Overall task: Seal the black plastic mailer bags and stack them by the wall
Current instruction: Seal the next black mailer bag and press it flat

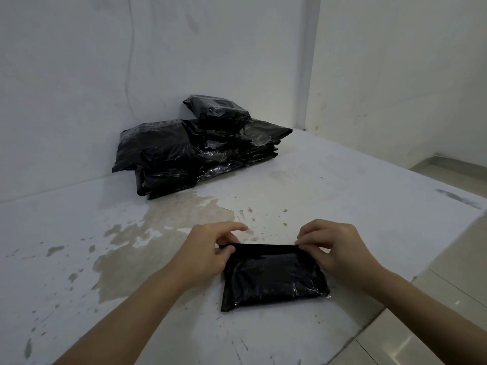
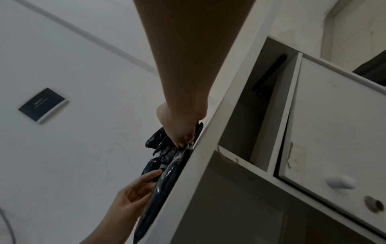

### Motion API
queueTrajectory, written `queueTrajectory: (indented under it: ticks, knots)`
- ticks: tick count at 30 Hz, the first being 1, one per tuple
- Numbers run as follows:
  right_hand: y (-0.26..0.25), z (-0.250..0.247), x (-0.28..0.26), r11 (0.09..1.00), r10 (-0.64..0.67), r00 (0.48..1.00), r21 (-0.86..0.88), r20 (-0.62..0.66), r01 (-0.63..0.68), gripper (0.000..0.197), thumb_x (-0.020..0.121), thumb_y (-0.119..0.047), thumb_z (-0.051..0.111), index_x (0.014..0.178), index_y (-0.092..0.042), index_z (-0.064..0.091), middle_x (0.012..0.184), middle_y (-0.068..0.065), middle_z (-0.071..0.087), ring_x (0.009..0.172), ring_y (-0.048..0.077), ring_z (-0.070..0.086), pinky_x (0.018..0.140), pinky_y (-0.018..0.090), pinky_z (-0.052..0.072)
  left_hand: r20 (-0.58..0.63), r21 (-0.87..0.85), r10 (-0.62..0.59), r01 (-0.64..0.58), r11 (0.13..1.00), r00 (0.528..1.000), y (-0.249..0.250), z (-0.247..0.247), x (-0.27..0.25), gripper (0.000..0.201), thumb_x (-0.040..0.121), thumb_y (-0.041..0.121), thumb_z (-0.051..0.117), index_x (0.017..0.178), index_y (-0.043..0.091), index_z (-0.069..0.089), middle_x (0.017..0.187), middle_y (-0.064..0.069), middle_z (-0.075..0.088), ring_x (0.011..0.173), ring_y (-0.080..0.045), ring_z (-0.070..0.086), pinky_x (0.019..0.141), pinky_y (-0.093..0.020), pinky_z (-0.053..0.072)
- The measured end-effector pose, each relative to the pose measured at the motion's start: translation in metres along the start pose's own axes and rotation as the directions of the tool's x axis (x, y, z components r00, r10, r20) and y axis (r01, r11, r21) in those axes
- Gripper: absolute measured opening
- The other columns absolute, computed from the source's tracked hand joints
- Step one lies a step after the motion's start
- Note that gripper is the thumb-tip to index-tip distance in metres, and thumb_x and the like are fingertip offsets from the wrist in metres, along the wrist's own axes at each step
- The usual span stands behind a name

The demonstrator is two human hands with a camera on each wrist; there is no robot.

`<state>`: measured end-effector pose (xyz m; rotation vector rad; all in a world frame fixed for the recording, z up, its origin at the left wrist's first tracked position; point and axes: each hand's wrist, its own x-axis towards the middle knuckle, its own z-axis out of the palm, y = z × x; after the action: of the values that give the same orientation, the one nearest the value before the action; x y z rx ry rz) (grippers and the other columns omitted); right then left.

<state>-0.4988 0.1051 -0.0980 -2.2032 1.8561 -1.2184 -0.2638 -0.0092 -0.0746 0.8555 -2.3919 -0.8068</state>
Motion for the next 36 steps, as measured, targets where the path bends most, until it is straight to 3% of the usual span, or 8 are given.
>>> queueTrajectory:
  ticks: [5, 18, 21, 25, 28, 31, 34, 36]
  knots:
    - [-0.002, -0.001, -0.004, 0.991, -0.127, 0.992, -0.051, 0.020, 0.128, 0.010, 0.077, -0.006, 0.068, 0.077, -0.010, 0.077, 0.082, -0.004, 0.070, 0.077, 0.003, 0.057, 0.068, 0.009, 0.045, -0.018, 0.129, 0.216, -0.212, 0.969, 0.976, -0.012, 0.005, -0.002, 0.032, 0.080, -0.005, 0.062, 0.090, 0.020, 0.078, 0.076, 0.019, 0.064, 0.079, 0.001, 0.060, 0.068, -0.006, 0.045]
    - [0.002, -0.014, 0.000, 0.845, -0.331, 0.877, -0.304, 0.348, 0.440, 0.019, 0.083, -0.004, 0.053, 0.084, -0.006, 0.072, 0.084, 0.001, 0.064, 0.075, 0.015, 0.047, 0.053, 0.023, 0.045, 0.188, 0.426, 0.544, -0.567, 0.705, 0.818, -0.012, -0.001, -0.010, 0.028, 0.082, 0.010, 0.047, 0.086, 0.016, 0.074, 0.071, 0.009, 0.061, 0.069, -0.006, 0.041, 0.050, -0.014, 0.032]
    - [-0.001, -0.019, -0.003, 0.858, -0.256, 0.906, -0.352, 0.338, 0.374, 0.026, 0.079, -0.007, 0.052, 0.088, -0.010, 0.076, 0.074, -0.001, 0.065, 0.064, 0.017, 0.061, 0.040, 0.025, 0.047, 0.183, 0.518, 0.524, -0.534, 0.668, 0.832, -0.012, 0.000, -0.013, 0.024, 0.075, 0.007, 0.061, 0.089, 0.021, 0.075, 0.075, 0.013, 0.066, 0.066, -0.006, 0.048, 0.046, -0.017, 0.034]
    - [-0.013, -0.019, -0.010, 0.873, -0.167, 0.921, -0.380, 0.353, 0.304, 0.031, 0.074, -0.002, 0.058, 0.099, -0.006, 0.075, 0.071, 0.000, 0.066, 0.060, 0.017, 0.062, 0.050, 0.022, 0.049, 0.172, 0.525, 0.408, -0.434, 0.732, 0.897, -0.007, 0.004, -0.028, 0.044, 0.072, 0.012, 0.042, 0.101, 0.015, 0.074, 0.083, 0.008, 0.071, 0.065, -0.011, 0.060, 0.075, -0.018, 0.035]
    - [-0.024, -0.025, -0.014, 0.914, 0.040, 0.914, -0.385, 0.403, 0.130, 0.050, 0.090, 0.004, 0.043, 0.137, -0.011, 0.049, 0.109, 0.004, 0.066, 0.098, 0.019, 0.060, 0.079, 0.012, 0.038, 0.201, 0.531, 0.201, -0.279, 0.800, 0.959, 0.017, 0.007, -0.041, 0.058, 0.073, 0.030, 0.026, 0.109, 0.011, 0.068, 0.095, 0.003, 0.066, 0.075, -0.014, 0.058, 0.083, -0.017, 0.033]
    - [-0.042, -0.028, -0.017, 0.908, 0.230, 0.816, -0.418, 0.530, 0.016, 0.063, 0.095, -0.003, 0.030, 0.152, -0.023, 0.015, 0.149, 0.002, 0.038, 0.132, 0.018, 0.037, 0.114, 0.025, 0.018, 0.201, 0.601, 0.014, -0.135, 0.788, 0.980, 0.048, 0.016, -0.045, 0.059, 0.081, 0.050, 0.006, 0.109, 0.018, 0.046, 0.101, 0.001, 0.046, 0.087, -0.016, 0.042, 0.091, -0.026, 0.029]
    - [-0.057, -0.024, -0.016, 0.833, 0.322, 0.767, -0.552, 0.556, 0.050, 0.062, 0.096, -0.010, 0.028, 0.153, -0.021, 0.009, 0.158, 0.003, 0.018, 0.140, 0.015, 0.028, 0.118, 0.030, 0.005, 0.216, 0.649, -0.100, -0.066, 0.758, 0.971, 0.063, 0.036, -0.042, 0.101, 0.067, 0.077, -0.022, 0.147, 0.028, 0.017, 0.121, -0.007, 0.038, 0.106, -0.024, 0.035, 0.100, -0.035, 0.020]
    - [-0.063, -0.021, -0.016, 0.804, 0.387, 0.739, -0.594, 0.551, 0.021, 0.061, 0.097, -0.013, 0.030, 0.153, -0.021, 0.007, 0.159, 0.004, 0.013, 0.143, 0.015, 0.023, 0.118, 0.032, 0.001, 0.234, 0.684, -0.190, -0.022, 0.730, 0.953, 0.067, 0.049, -0.039, 0.127, 0.042, 0.079, -0.040, 0.152, 0.030, 0.000, 0.132, -0.011, 0.032, 0.115, -0.028, 0.032, 0.105, -0.042, 0.016]
